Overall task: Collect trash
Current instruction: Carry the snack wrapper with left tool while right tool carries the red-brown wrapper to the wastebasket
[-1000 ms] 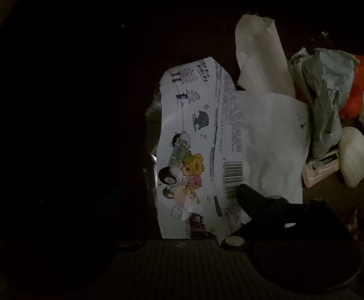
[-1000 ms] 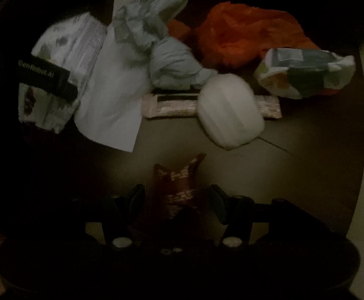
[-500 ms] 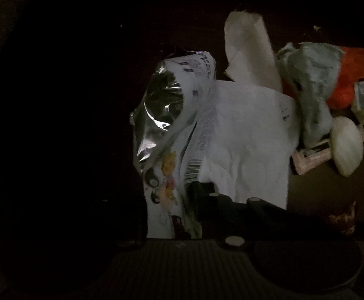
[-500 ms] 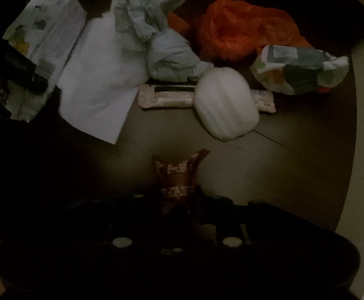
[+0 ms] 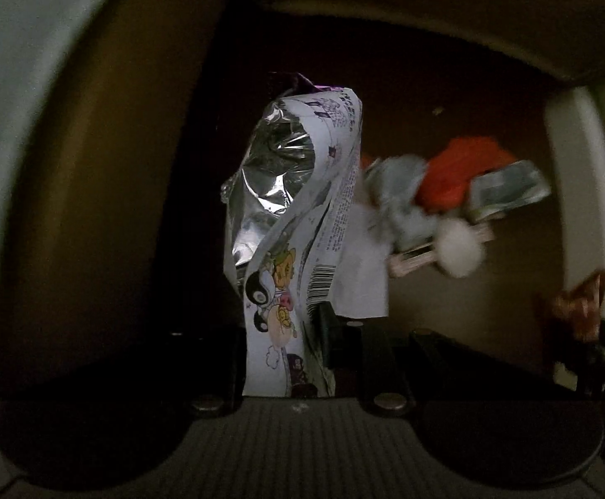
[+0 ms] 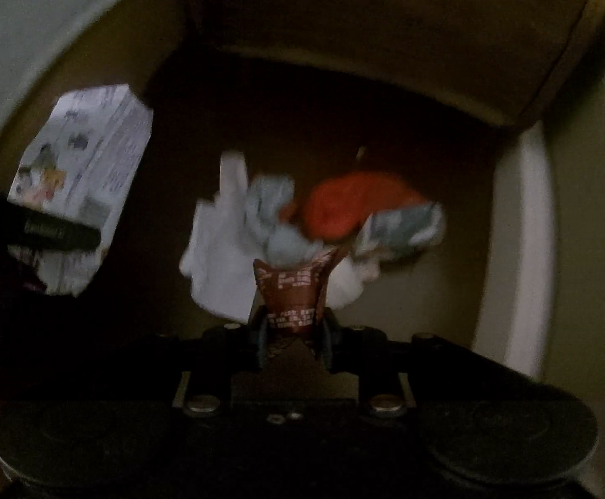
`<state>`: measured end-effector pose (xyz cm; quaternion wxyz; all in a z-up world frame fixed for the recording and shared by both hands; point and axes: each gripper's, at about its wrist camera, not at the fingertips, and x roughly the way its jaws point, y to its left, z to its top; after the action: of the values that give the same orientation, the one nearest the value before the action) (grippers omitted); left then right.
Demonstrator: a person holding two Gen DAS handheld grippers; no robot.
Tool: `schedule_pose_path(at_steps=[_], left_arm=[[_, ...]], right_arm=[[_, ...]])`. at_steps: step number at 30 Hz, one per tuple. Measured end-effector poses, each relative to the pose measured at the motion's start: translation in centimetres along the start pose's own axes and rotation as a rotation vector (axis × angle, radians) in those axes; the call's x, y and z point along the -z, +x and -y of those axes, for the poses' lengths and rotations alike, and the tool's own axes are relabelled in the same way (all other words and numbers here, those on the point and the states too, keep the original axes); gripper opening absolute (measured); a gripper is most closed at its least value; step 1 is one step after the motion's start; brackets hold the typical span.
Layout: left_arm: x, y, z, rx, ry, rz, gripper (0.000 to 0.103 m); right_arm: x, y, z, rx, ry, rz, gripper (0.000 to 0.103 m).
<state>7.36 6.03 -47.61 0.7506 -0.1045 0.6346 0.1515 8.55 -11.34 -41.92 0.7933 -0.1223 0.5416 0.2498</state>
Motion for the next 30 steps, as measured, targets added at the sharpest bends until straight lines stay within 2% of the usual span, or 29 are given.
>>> schedule_pose_path(at_steps=[7,16,19,30], left_arm=[[-3.2,-11.5,0.9,0.036,0.006,0.057,0.018],[-7.0,-25.3,1.2,0.081,0.036,0.164,0.018],[-8.4,-29.6,1.3,0.08,0.053,0.211,0.018],[-12.3,-39.9,1.3,0.127,0.08,0.35,0.018]], right_arm=[[-5.7,-11.4,0.6,0.036,0.036,0.118,0.023],[-10.8,-23.4,0.8,0.048,0.062,0.258,0.023],[-12.1,-26.8,0.6,0.048,0.054,0.303,0.023],[-17.7,-35.4,0.1,0.079,0.034,0.467,0.023]])
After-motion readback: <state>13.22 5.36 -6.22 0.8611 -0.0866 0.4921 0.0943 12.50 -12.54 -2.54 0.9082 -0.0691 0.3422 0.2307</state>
